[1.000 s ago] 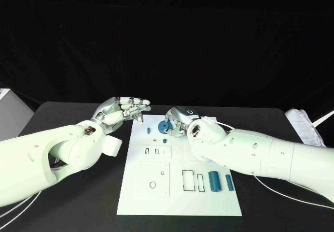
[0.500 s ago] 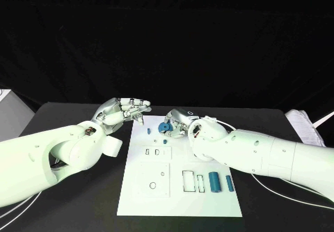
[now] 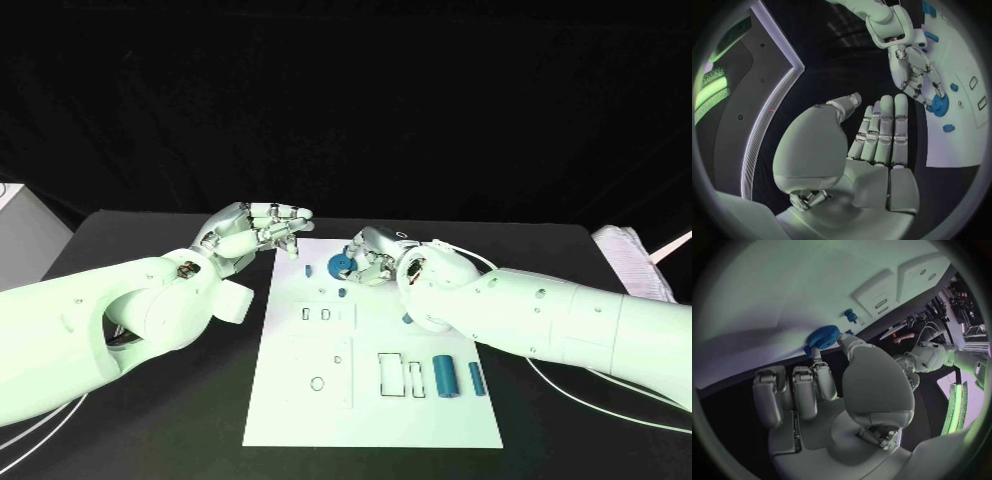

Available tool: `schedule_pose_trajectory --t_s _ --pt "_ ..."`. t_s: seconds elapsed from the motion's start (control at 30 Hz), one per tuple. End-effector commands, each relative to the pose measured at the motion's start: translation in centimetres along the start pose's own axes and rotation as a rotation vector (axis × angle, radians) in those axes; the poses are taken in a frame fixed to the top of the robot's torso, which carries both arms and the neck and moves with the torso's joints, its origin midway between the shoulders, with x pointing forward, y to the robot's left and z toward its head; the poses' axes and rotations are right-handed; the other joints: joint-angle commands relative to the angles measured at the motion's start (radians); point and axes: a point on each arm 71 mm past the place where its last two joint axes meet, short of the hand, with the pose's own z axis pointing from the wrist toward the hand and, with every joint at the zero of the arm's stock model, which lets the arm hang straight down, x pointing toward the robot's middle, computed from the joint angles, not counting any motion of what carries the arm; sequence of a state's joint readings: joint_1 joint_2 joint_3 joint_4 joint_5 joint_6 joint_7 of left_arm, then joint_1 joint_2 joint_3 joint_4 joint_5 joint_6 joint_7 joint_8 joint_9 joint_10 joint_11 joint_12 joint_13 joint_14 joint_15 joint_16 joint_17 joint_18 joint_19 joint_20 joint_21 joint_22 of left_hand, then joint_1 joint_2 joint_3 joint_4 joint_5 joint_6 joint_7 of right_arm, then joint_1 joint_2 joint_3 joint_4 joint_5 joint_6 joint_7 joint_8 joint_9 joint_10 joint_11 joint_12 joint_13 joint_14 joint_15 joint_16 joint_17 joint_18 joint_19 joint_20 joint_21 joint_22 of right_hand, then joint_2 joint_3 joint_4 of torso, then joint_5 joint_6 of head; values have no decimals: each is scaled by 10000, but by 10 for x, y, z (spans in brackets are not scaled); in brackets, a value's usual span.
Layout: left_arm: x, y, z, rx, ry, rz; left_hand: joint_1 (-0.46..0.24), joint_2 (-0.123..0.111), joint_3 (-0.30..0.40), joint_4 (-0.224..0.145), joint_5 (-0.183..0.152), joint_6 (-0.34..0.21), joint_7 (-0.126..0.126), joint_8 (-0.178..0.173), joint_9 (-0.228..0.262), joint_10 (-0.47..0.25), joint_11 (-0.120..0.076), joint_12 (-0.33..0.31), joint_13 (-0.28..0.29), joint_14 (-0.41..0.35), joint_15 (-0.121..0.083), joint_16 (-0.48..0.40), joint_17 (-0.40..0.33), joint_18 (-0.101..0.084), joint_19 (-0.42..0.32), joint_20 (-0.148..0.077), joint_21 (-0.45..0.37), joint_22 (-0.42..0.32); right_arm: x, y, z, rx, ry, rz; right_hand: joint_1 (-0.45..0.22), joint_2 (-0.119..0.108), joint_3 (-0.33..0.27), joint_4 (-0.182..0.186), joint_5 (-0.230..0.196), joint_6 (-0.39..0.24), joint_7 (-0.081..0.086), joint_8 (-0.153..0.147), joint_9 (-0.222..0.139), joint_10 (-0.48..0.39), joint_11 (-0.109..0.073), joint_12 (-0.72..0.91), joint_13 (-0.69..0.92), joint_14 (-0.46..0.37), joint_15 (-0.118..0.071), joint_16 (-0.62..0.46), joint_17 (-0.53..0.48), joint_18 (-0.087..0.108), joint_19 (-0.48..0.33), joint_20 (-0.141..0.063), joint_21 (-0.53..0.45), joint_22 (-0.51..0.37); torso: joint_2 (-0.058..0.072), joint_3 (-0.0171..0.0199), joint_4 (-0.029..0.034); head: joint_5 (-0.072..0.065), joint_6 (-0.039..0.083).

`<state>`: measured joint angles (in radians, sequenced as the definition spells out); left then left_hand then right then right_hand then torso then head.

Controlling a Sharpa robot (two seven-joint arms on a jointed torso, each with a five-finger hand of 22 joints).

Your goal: Assemble the parts on the task board

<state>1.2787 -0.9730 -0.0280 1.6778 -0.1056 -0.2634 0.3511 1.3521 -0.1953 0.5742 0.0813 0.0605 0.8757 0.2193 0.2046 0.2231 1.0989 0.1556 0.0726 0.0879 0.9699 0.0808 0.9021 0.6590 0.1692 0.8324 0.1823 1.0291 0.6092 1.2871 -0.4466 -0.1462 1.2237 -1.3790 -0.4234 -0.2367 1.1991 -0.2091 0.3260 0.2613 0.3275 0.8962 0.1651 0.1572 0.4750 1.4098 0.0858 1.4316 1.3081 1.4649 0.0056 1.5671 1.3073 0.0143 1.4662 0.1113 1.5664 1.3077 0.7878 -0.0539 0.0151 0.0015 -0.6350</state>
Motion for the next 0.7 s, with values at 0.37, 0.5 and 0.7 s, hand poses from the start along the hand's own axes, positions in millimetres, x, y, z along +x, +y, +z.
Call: schedule_pose_trajectory --t_s 0.37,0.5,0.7 --pt "0 -1 0 0 63 46 61 28 43 -28 27 -65 11 -65 17 -72 -24 44 16 -78 17 -38 -15 150 -69 -23 68 13 3 -2 -9 -102 270 62 41 110 116 9 202 -102 21 -43 -41 50 -1 54 1182 1059 70 37 2635 -143 1046 44 44 2631 1 -8 17 -2 7" --pt "0 -1 0 0 48 52 61 28 43 -28 27 -65 11 -65 17 -72 -24 44 16 -78 17 -38 -15 150 -69 -23 68 13 -1 -4 -16 -227 -142 128 76 115 164 -11 277 -105 23 -45 -51 49 0 53 1183 1059 71 37 2635 -143 1046 45 44 2631 -5 -12 5 10 13" --pt "-2 -1 -1 17 8 67 61 28 43 -28 27 -65 11 -65 17 -72 -24 44 16 -78 17 -38 -15 150 -69 -23 68 13 -17 -15 -34 -472 -1125 498 283 50 361 -178 368 -82 23 -40 -83 92 -3 85 1222 1059 69 37 2635 -143 1046 46 44 2631 -30 -7 -30 8 72"
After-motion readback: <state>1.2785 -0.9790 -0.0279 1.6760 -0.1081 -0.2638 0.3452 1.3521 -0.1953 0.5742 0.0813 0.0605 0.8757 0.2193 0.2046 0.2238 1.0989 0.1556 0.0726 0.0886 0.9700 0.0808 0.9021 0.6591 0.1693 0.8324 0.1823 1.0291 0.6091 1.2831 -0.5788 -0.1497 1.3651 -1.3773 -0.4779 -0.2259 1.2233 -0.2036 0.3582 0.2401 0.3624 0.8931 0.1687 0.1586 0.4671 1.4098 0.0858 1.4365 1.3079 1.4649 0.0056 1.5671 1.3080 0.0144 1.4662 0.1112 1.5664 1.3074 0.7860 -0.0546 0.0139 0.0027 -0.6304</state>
